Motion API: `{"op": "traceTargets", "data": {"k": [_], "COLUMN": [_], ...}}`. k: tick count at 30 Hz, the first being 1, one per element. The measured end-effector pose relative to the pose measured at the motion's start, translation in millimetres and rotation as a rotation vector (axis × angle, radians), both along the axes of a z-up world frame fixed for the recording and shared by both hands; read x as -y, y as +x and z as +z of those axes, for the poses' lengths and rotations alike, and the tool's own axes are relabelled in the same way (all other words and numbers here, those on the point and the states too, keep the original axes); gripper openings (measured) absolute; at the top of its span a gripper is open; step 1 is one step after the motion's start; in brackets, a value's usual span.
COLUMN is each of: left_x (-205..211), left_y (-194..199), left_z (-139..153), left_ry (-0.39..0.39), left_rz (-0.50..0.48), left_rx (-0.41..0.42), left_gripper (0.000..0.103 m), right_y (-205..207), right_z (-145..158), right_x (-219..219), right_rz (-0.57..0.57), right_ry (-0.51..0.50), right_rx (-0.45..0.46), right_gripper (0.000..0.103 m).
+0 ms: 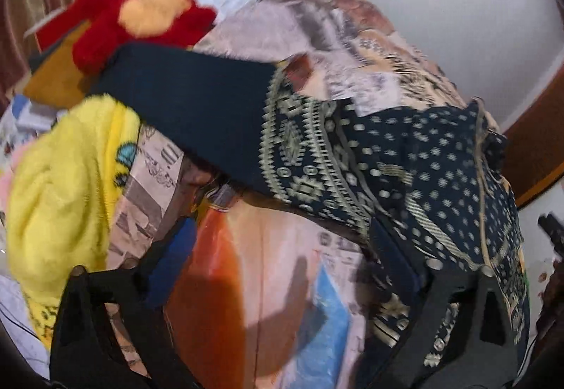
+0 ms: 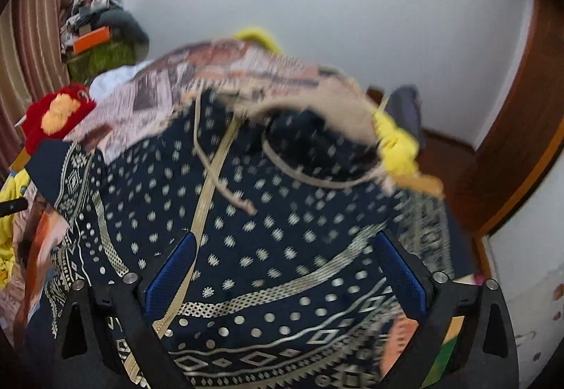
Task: Fold large clothes
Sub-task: 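Lower the left tool to the hoodie sleeve and grasp its cuff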
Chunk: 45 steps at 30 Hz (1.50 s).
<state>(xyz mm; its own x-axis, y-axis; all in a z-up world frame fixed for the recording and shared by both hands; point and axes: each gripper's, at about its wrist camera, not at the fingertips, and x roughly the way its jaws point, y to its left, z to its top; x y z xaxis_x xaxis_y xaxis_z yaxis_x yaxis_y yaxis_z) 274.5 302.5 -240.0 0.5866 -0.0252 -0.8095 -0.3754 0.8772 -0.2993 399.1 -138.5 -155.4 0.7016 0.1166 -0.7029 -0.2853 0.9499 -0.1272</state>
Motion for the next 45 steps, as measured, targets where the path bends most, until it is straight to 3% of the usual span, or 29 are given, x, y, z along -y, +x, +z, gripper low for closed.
{"op": "traceTargets", "data": {"k": [7, 10, 14, 21, 23, 26, 31, 33, 39, 45], "left_x": [-36, -49, -64, -46, -41, -31, 1, 19, 78, 152], "left_y": [33, 43, 57, 64, 63, 64, 66, 69, 80, 96], "left_z": [-27, -30, -38, -34, -30, -16, 43, 70, 112, 101], "left_ry": [-0.134, -0.157, -0.122, 0.001, 0.088, 0.201, 0.383, 0.419, 0.363, 0.310], "left_rz": [0.055, 0.096, 0.140, 0.101, 0.097, 0.088, 0.053, 0.014, -0.135, -0.322], "left_rx": [-0.006, 0.003, -0.030, -0.084, -0.101, -0.094, 0.026, 0.093, 0.226, 0.208], "left_gripper": [0.073, 0.067, 0.036, 0.035, 0.007, 0.004, 0.003, 0.003, 0.003, 0.003], "right_y": [24, 28, 29, 27, 24, 22, 13, 11, 3, -5], "right_z": [-31, -37, -44, -55, -56, -58, -57, -56, -45, -33], "right_x": [-2, -6, -13, -19, -19, -21, -29, -32, -36, -32], "right_rz": [0.016, 0.037, 0.064, 0.078, 0.078, 0.083, 0.109, 0.112, 0.104, 0.101], "right_ry": [0.058, 0.057, 0.043, 0.029, 0.036, 0.014, -0.073, -0.099, -0.107, -0.101], "right_rx": [-0.097, -0.114, -0.139, -0.200, -0.207, -0.236, -0.219, -0.215, -0.183, -0.142], "right_gripper": [0.086, 0.086, 0.086, 0.086, 0.086, 0.086, 0.086, 0.087, 0.087, 0.093]}}
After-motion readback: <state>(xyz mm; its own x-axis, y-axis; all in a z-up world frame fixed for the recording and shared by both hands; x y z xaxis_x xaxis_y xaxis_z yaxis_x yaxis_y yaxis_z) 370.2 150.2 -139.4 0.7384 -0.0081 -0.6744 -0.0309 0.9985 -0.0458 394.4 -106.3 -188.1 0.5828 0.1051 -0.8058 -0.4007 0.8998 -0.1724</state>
